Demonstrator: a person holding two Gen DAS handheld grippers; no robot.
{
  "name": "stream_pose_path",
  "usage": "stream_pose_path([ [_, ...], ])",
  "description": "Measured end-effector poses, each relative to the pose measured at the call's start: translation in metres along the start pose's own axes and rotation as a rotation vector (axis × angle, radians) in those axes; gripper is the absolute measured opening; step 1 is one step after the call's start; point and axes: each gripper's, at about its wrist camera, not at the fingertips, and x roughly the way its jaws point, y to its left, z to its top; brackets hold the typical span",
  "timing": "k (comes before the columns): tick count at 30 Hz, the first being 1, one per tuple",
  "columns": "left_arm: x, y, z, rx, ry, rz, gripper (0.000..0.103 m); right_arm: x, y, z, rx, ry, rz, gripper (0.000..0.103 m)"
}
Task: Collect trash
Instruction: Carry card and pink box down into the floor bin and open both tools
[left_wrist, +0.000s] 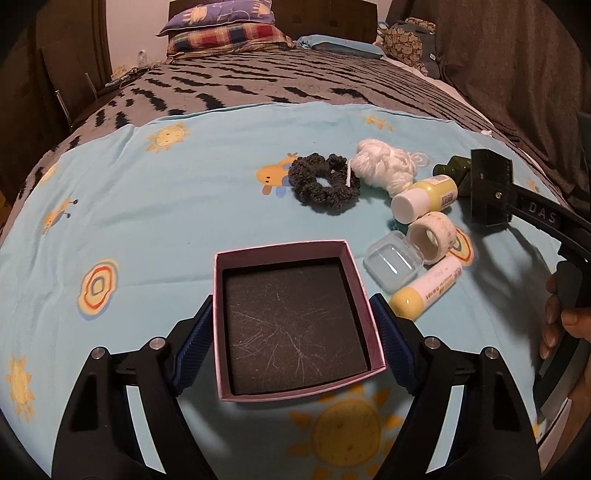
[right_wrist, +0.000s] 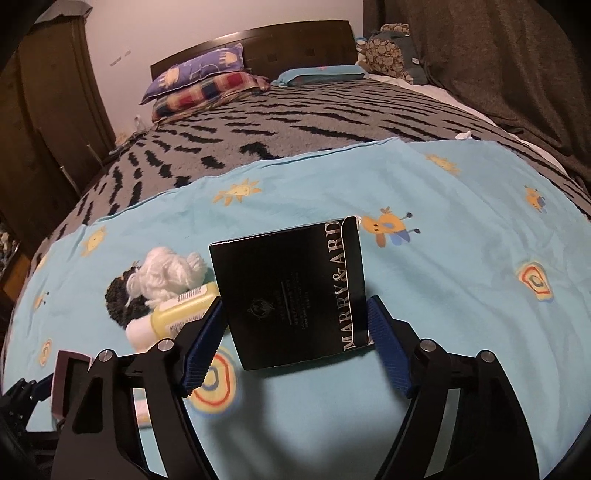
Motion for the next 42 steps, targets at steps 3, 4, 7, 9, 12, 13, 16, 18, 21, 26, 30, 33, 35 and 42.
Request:
stream_pose_path([
  [3, -0.012, 0.001, -0.004, 0.003, -0.013, -0.004, 0.077, -0.014, -0.002, -0.006, 0.0, -0.004, 0.007, 0.076],
  [4, -0.02, 0.0, -0.007, 0.01, -0.021, -0.006, 0.077, -0.019, -0.002, -0.009, -0.001, -0.005, 0.01, 0.076],
  [7, -0.041, -0.002, -0.017, 0.028, -0.043, -0.014, 0.077, -0.044, 0.001, -0.022, -0.013, -0.015, 0.021, 0.076],
  [9, -0.057, -0.003, -0.027, 0.036, -0.054, -0.028, 0.077, -0.062, 0.004, -0.032, -0.026, -0.019, 0.028, 0.076],
  [12, -0.079, -0.005, -0.043, 0.042, -0.066, -0.049, 0.077, -0.091, 0.009, -0.05, -0.043, -0.023, 0.041, 0.076],
  [13, -0.084, -0.006, -0.047, 0.044, -0.068, -0.053, 0.077, -0.102, 0.01, -0.057, -0.048, -0.024, 0.045, 0.076],
  [16, -0.108, -0.006, -0.067, 0.046, -0.084, -0.07, 0.077, -0.132, 0.012, -0.078, -0.058, -0.031, 0.052, 0.076],
  [18, -0.12, -0.006, -0.078, 0.05, -0.094, -0.078, 0.077, -0.151, 0.014, -0.091, -0.063, -0.036, 0.058, 0.076],
  [21, -0.141, -0.008, -0.1, 0.065, -0.108, -0.1, 0.077, -0.178, 0.016, -0.113, -0.073, -0.048, 0.069, 0.076],
  [26, -0.168, -0.012, -0.138, 0.092, -0.111, -0.148, 0.077, -0.212, 0.014, -0.148, -0.07, -0.054, 0.091, 0.077],
  [30, -0.182, -0.014, -0.164, 0.106, -0.105, -0.176, 0.077, -0.23, 0.011, -0.18, -0.073, -0.05, 0.082, 0.077],
  [33, -0.186, -0.02, -0.189, 0.136, -0.084, -0.192, 0.077, -0.236, 0.008, -0.204, -0.076, -0.028, 0.081, 0.076],
  [35, -0.185, -0.025, -0.204, 0.155, -0.063, -0.202, 0.077, -0.236, 0.002, -0.22, -0.062, -0.002, 0.082, 0.077],
  [42, -0.16, -0.038, -0.251, 0.188, 0.035, -0.236, 0.077, -0.227, -0.011, -0.268, -0.017, 0.077, 0.076, 0.076],
])
